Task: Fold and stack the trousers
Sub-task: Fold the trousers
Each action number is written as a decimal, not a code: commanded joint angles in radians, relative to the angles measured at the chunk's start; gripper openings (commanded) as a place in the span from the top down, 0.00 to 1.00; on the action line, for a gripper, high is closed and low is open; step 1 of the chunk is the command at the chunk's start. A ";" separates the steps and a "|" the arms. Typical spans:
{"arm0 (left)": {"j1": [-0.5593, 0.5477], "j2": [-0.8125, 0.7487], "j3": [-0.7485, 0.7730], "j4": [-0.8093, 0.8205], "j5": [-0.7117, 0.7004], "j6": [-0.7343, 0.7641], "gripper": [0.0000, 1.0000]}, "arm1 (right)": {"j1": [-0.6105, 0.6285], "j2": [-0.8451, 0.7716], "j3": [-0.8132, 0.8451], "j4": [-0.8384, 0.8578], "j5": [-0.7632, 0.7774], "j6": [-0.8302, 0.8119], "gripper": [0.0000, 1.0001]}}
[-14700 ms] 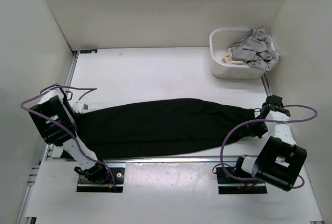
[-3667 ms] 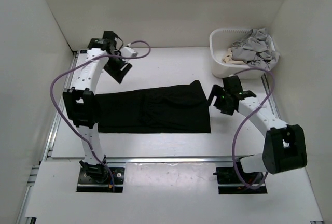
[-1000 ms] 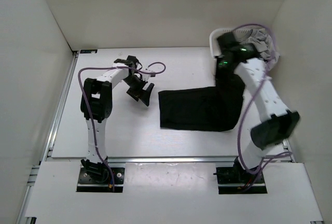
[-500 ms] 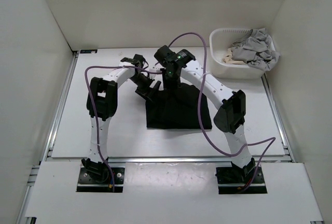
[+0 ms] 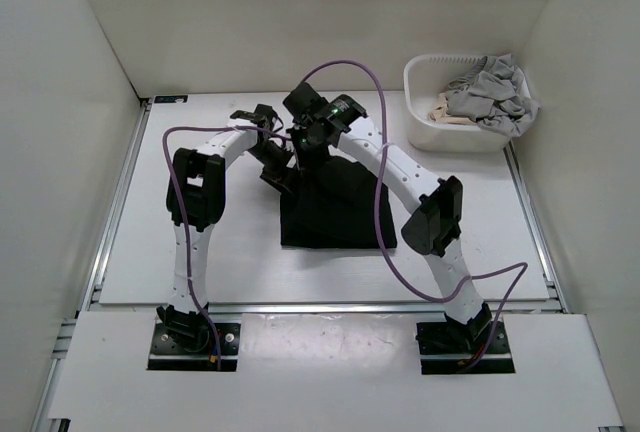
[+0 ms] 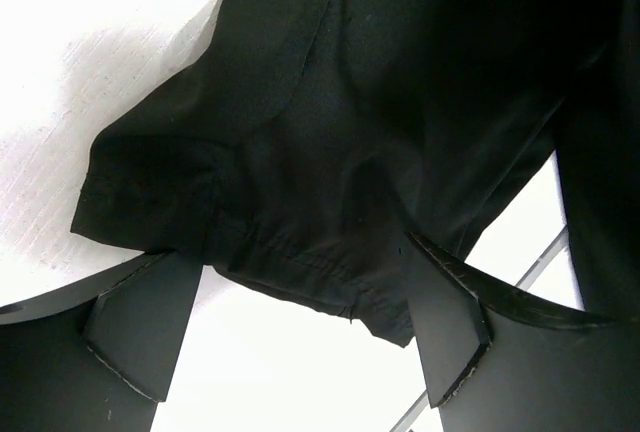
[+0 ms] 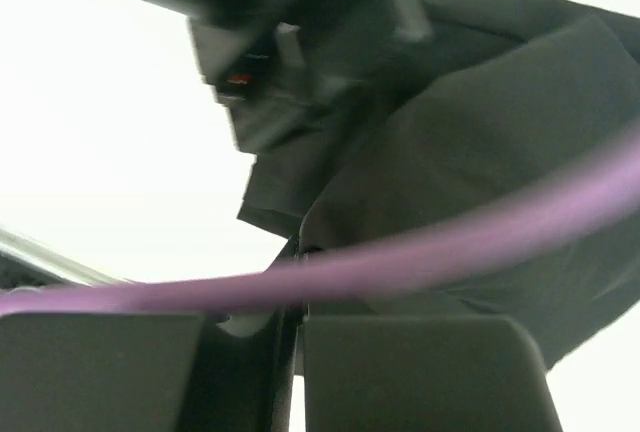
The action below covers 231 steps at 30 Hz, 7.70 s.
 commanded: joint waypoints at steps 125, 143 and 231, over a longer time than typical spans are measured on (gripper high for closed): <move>0.282 -0.086 0.016 0.050 0.104 -0.076 0.73 | -0.320 -0.627 -1.443 0.768 -0.497 0.060 1.00; 0.328 -0.281 -0.137 -0.073 0.187 0.171 0.00 | -0.438 -0.527 -1.136 0.684 -0.408 -0.059 0.31; 0.174 -0.025 0.100 -0.010 0.126 0.155 0.86 | -0.431 -0.582 -1.361 0.799 -0.402 -0.053 0.29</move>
